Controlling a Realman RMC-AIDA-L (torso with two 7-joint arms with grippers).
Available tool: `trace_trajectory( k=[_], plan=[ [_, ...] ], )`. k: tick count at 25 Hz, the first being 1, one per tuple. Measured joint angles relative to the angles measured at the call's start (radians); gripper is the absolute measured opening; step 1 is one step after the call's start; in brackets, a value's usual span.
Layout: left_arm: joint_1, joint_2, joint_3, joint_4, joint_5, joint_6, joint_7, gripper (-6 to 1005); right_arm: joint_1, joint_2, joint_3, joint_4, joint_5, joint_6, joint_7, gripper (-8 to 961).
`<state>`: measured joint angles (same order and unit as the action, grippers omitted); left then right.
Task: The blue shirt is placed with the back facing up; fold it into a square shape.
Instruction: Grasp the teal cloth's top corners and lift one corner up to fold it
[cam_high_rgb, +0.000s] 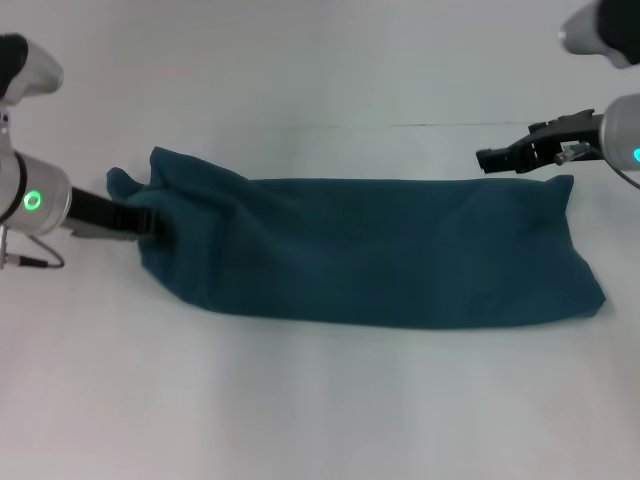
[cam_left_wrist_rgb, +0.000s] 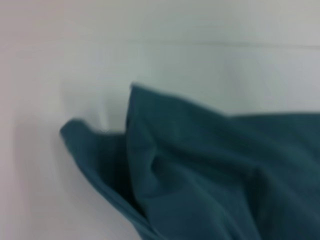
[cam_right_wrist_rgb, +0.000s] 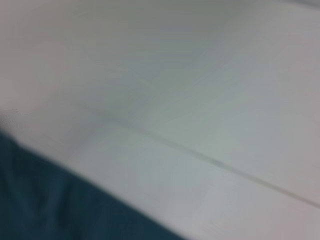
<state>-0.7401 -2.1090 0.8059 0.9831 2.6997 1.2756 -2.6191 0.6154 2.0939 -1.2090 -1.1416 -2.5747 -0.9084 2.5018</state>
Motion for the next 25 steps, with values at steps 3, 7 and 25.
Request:
trace_trajectory(
  k=[3,7,25],
  plan=[
    [0.002,0.015,-0.004,0.034,-0.087,0.034,0.012,146,-0.069,0.001,0.000,0.022,0.183,0.109,-0.091,851],
    [-0.028,0.048,-0.001,0.042,-0.156,0.070,0.017,147,-0.138,0.005,-0.039,0.109,0.554,0.260,-0.349,802],
    [-0.184,0.137,-0.016,0.086,-0.354,0.233,0.043,144,0.133,0.029,-0.171,0.885,1.649,0.260,-1.548,119]
  ],
)
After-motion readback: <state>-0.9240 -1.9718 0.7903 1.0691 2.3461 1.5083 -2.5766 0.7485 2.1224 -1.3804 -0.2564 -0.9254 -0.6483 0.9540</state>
